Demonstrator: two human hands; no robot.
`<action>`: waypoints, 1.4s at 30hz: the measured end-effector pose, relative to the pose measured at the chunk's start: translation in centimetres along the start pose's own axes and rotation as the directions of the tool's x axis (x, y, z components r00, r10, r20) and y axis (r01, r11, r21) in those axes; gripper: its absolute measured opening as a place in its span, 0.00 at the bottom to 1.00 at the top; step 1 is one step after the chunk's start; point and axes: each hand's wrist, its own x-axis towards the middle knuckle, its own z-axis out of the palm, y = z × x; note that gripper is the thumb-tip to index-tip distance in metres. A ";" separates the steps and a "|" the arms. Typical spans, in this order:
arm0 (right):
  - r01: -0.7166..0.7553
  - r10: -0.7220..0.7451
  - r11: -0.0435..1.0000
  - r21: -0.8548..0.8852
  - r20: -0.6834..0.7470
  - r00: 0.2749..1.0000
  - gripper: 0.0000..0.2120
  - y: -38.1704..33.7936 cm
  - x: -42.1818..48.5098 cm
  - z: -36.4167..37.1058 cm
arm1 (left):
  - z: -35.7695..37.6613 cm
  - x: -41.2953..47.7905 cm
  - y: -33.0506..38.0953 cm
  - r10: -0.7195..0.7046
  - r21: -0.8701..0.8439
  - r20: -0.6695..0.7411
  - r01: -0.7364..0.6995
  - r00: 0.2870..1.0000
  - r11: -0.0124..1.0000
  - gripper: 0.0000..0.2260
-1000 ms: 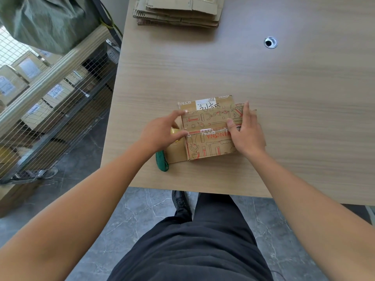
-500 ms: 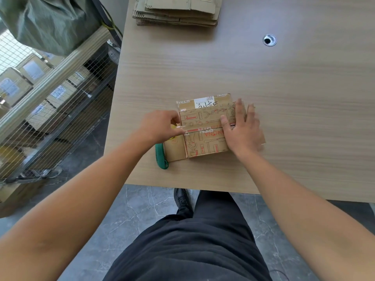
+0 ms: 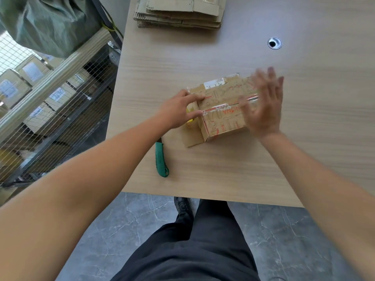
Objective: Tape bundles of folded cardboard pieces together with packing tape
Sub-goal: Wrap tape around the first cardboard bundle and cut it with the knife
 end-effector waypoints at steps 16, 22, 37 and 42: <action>-0.188 0.278 0.959 -0.210 0.595 0.755 0.23 -17.0 -13.9 13.9 | -0.8 3.8 0.8 0.129 0.083 0.013 -0.130 0.991 0.988 0.25; -0.412 0.273 0.907 0.090 0.619 0.736 0.03 -13.0 -15.0 7.7 | -0.6 3.9 0.1 0.138 0.082 0.032 -0.141 0.990 0.987 0.24; -0.465 0.401 0.885 -0.029 0.554 0.729 0.21 -9.5 -2.4 2.5 | 1.3 1.6 -0.4 -0.077 -0.425 -0.028 0.058 0.997 0.903 0.17; -0.426 0.362 0.903 -0.062 0.645 0.673 0.22 -8.8 -2.6 2.1 | 0.2 0.8 -2.2 -0.013 -0.519 0.045 0.035 0.999 0.854 0.09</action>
